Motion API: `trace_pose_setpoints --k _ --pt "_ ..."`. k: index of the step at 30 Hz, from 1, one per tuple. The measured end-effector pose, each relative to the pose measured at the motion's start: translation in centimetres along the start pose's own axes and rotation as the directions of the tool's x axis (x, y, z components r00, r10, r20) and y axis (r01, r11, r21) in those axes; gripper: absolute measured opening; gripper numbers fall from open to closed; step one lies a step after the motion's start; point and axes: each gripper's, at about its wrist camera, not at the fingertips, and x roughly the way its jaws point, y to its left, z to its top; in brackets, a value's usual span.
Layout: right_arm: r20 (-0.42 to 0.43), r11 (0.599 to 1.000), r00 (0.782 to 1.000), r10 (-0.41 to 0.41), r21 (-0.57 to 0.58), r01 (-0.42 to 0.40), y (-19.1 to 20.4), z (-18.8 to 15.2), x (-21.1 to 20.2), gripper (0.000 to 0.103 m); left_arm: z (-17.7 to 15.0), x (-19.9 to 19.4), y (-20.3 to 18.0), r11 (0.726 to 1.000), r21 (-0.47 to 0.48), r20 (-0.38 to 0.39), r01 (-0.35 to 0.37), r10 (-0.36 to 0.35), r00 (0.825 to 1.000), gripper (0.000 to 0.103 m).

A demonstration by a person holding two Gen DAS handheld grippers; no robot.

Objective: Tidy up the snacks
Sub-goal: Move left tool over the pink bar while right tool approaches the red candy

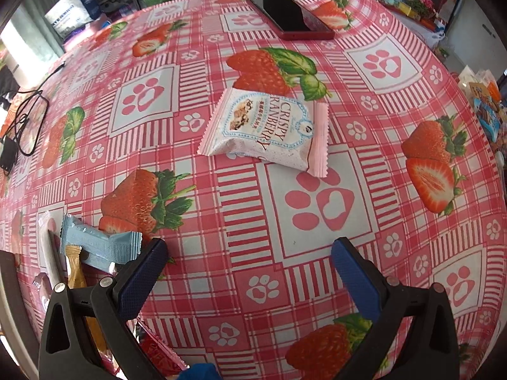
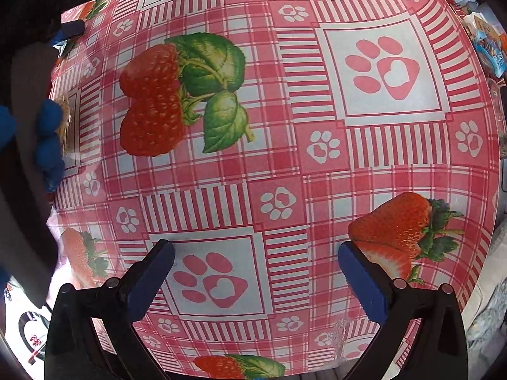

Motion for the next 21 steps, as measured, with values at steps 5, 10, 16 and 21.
trace_pose_setpoints --k 5,10,16,21 --pt "0.018 1.0 1.0 0.001 0.002 -0.001 0.1 -1.1 -0.1 0.103 -1.4 -3.5 1.8 0.998 0.025 0.002 0.062 -0.062 0.998 0.103" --pt "0.057 1.0 0.998 0.0 0.004 0.0 0.1 -2.6 -0.4 0.103 -4.5 -7.0 8.0 0.999 -0.031 0.009 0.03 -0.03 1.0 0.103" --pt "-0.013 0.998 1.0 0.0 0.058 0.001 0.4 -2.9 -0.4 0.103 -7.6 -5.5 18.1 0.967 -0.252 -0.141 -0.03 -0.006 0.99 0.103" --pt "0.024 0.966 0.98 0.196 0.166 -0.198 3.4 -2.9 -2.8 0.103 -9.0 -3.5 21.6 0.938 -0.344 -0.203 -0.031 -0.042 0.978 0.103"
